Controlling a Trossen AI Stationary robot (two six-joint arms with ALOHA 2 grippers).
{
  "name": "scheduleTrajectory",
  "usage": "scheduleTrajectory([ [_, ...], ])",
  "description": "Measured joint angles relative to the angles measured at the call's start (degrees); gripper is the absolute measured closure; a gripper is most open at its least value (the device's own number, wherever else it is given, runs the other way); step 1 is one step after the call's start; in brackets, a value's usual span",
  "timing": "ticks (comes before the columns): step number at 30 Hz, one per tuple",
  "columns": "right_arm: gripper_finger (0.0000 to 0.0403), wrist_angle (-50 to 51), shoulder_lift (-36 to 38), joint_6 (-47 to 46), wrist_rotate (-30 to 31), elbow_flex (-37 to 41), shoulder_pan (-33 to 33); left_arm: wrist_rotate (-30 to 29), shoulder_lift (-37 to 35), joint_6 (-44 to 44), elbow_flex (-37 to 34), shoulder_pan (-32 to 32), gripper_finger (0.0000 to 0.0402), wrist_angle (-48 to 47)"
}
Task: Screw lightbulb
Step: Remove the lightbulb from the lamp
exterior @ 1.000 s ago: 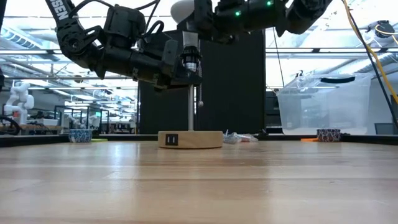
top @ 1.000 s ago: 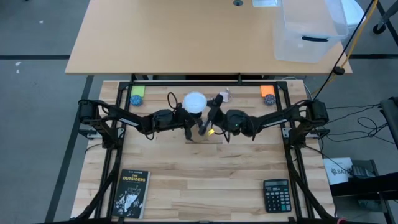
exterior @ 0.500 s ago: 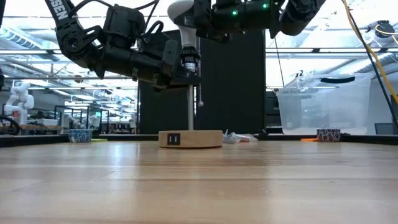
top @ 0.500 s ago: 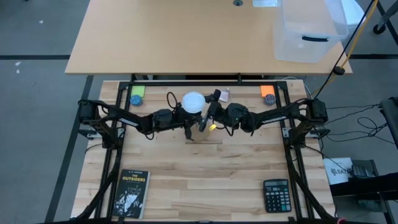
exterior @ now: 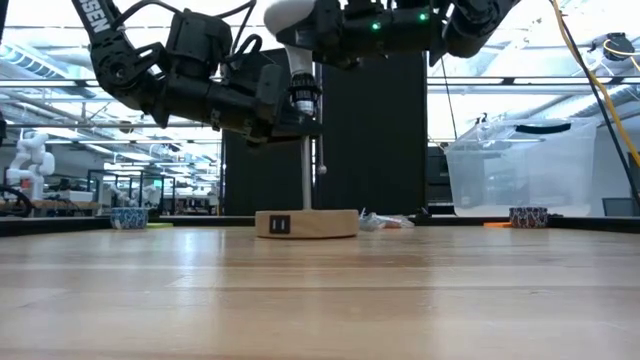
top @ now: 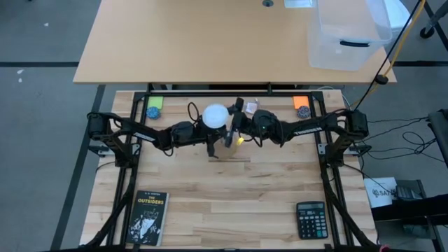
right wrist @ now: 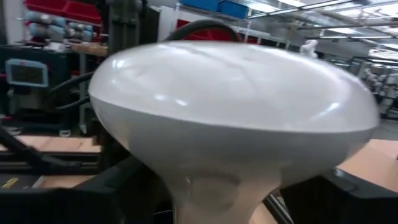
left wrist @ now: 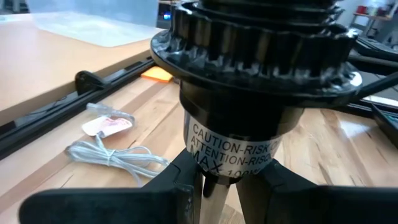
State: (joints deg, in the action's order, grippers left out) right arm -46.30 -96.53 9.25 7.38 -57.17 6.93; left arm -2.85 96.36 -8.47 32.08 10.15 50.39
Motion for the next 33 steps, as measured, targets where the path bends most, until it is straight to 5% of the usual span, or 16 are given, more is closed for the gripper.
scheduleTrajectory([
  [16, 0.0200, 4.5, 1.0, 0.3, -16.9, -0.1, 2.9, 15.9, 0.0, 1.9, 0.1, 0.9, 0.0330, -0.3],
  [33, 0.0209, 6.7, 2.1, -4.4, -44.1, -0.5, 6.8, 27.5, 0.1, 4.2, 0.2, 0.5, 0.0330, -0.3],
])
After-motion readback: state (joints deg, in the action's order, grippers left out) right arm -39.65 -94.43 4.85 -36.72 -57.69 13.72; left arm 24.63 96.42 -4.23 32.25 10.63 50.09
